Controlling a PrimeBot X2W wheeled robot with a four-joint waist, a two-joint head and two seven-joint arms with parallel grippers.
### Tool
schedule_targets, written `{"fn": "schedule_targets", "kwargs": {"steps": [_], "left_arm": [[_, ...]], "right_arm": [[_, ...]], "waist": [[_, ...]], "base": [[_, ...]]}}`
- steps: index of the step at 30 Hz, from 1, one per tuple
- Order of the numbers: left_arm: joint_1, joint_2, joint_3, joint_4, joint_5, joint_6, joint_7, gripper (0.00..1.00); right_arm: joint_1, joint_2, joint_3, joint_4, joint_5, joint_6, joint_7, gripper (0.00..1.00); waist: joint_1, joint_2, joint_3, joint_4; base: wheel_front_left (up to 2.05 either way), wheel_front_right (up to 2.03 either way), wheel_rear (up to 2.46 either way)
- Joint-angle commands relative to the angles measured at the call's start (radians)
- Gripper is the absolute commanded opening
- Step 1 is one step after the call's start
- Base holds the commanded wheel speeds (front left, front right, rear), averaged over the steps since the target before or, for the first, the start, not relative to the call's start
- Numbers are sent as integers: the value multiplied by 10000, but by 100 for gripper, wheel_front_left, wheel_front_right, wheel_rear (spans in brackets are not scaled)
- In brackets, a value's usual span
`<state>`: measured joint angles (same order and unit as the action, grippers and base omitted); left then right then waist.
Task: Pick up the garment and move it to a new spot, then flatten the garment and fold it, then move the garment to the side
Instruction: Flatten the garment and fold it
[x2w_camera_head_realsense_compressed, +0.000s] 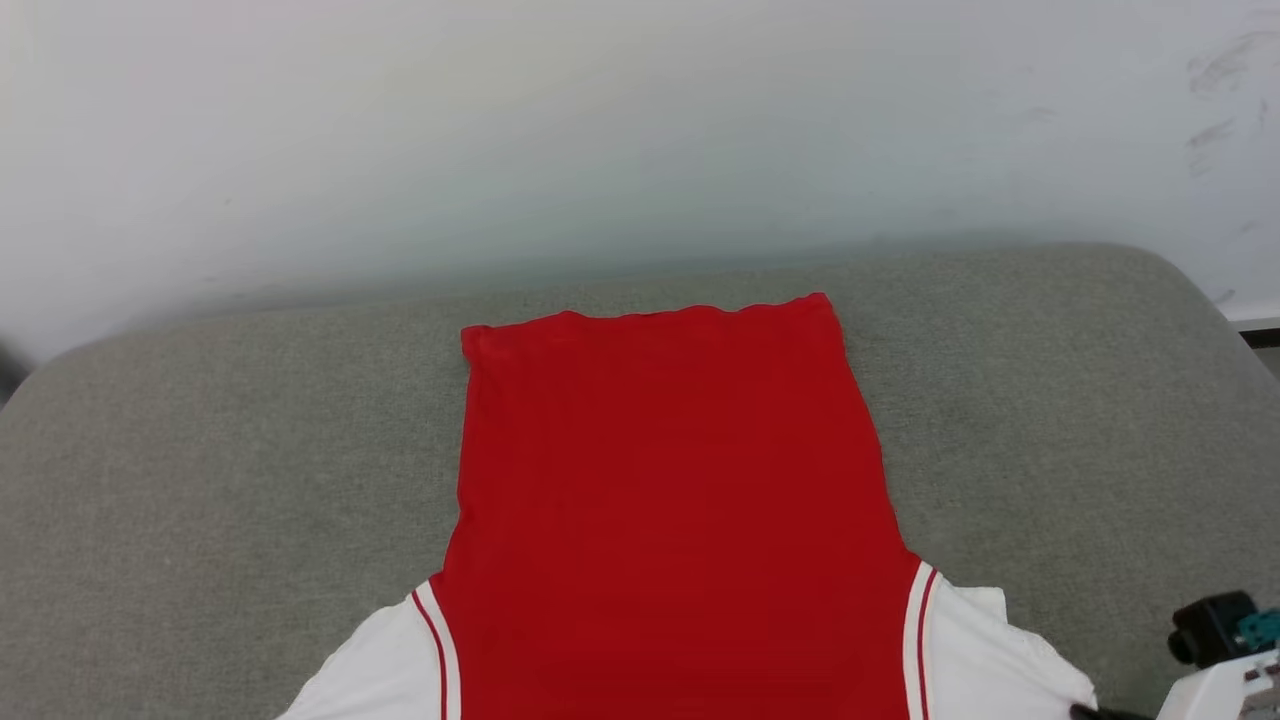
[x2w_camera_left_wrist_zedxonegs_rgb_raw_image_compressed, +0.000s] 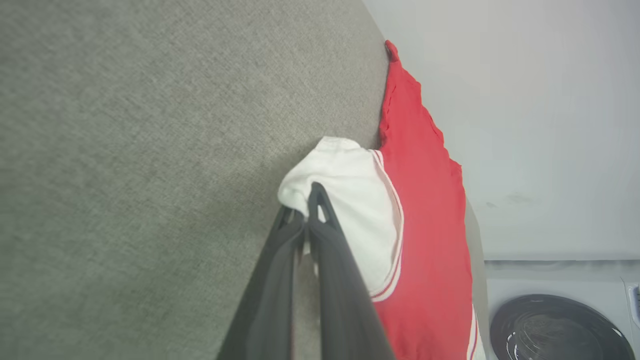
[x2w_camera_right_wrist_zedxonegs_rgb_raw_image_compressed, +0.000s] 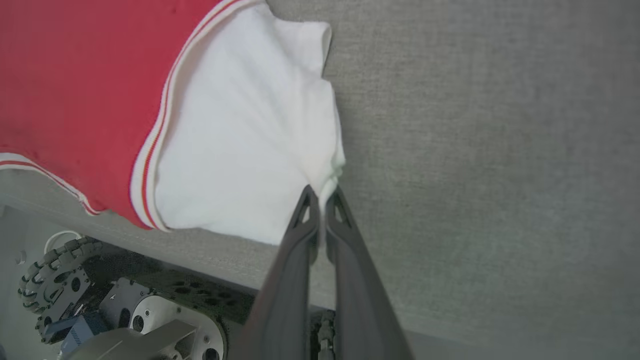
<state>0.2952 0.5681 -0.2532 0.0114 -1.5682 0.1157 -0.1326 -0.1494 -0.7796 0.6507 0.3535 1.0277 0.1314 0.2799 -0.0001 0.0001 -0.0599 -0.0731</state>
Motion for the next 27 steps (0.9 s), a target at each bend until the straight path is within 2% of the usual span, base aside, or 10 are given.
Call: {"fn": "schedule_targets", "kwargs": {"steps": [1,6,10,11,12,13,14,18,23,27], "left_arm": [[2,3,-147,208,185,27,13,0],[-326,-160,-531,721,501,-169,68,0],[-613,-310,-651,1021,601,-383,69,0],[-688,-329,-722,1091,673,-452,82,0],[-688,-329,-722,1091,673,-452,82,0],[-752,-357,-777,1164,707,-496,96,0],[-813,-397,-778,1204,722,-564,60,0],[-1058,-401,-853,1221,918,-827,-6,0],[-1338,-271,-990,963,1357,-882,-85,0],[-1613,-358,-1087,542,1560,-803,-142,0]], "right_arm": [[408,299,-132,73,-232,-14,33,0],[842,1008,-394,393,-508,-11,110,0],[1089,1151,-385,546,-487,-11,730,0],[1171,1145,-404,577,-375,-11,1014,20],[1171,1145,-404,577,-375,-11,1014,20],[1227,1168,-554,598,-228,-14,1203,45],[1183,1192,-689,488,-113,-14,1361,100],[807,844,-1437,153,-43,-14,2096,100],[82,503,-2860,-353,-114,-11,3320,100],[-1343,752,-3803,-70,-847,-10,4533,100]], "waist": [[1,-1,169,100],[1,-1,429,282],[1,-1,524,463],[1,-1,505,534],[1,-1,505,534],[1,-1,483,602],[1,-1,472,639],[1,-1,476,831],[1,-1,581,1252],[1,-1,832,1602]], "base": [[0,0,0],[0,0,0],[0,0,0],[0,0,0],[0,0,0],[0,0,0],[0,0,0],[0,0,0],[0,0,0],[0,0,0]]}}
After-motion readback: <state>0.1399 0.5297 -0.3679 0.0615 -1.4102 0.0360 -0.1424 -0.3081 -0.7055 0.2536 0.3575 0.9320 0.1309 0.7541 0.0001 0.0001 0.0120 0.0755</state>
